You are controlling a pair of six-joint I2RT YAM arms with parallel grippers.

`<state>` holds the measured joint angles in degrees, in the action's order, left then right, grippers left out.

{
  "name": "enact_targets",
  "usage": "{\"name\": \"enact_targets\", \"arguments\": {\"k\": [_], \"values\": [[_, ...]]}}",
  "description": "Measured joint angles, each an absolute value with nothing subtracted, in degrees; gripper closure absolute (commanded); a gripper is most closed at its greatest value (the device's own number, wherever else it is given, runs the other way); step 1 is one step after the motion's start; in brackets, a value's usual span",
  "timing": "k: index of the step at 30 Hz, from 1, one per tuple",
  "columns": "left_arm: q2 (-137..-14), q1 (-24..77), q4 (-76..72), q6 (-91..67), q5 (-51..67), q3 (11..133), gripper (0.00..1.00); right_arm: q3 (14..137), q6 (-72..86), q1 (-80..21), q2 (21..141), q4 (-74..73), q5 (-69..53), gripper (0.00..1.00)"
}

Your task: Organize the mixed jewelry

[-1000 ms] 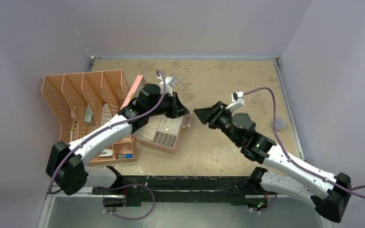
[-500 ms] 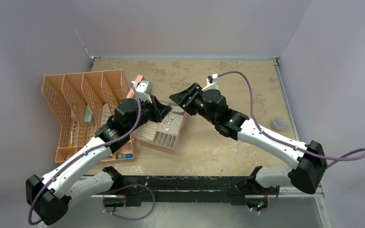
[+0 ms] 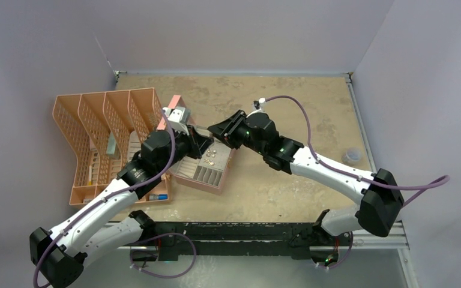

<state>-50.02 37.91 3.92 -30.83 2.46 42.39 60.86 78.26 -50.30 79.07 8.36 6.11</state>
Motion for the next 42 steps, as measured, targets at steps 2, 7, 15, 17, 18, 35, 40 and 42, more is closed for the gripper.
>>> {"name": "enact_targets", "arguments": {"k": [2, 7, 15, 17, 18, 35, 40, 42], "values": [[-49.74, 37.91, 3.92, -30.79, 2.46, 42.35, 1.0, 60.86, 79.05, -50.3, 79.85, 8.4, 5.72, 0.69], [-49.47, 37.91, 4.01, -30.79, 2.46, 42.26, 1.0, 60.88, 80.36, -50.3, 80.53, 9.47, 4.97, 0.84], [-48.75, 37.91, 4.16, -30.85, 2.09, 42.19, 0.92, 61.06, 80.75, -50.33, 80.55, 11.7, 4.75, 1.0], [-48.45, 37.91, 4.51, -30.94, 1.61, 42.19, 0.82, 61.06, 80.4, -50.33, 80.66, 12.12, 4.67, 1.0], [-48.25, 37.91, 4.89, -31.0, 1.23, 42.19, 0.76, 61.06, 80.12, -50.33, 80.73, 12.4, 4.64, 1.0], [-39.18, 37.91, 25.26, -33.89, -12.86, 50.61, 0.36, 65.19, 67.64, -50.65, 88.09, 18.94, 2.94, 1.0], [-39.03, 37.91, 31.22, -33.89, -17.65, 61.73, 0.36, 69.25, 64.07, -53.15, 93.69, 19.79, 1.98, 1.0], [-39.27, 37.91, 33.28, -33.91, -19.51, 66.13, 0.36, 71.33, 62.65, -54.92, 95.77, 19.79, 1.85, 1.0]]}}
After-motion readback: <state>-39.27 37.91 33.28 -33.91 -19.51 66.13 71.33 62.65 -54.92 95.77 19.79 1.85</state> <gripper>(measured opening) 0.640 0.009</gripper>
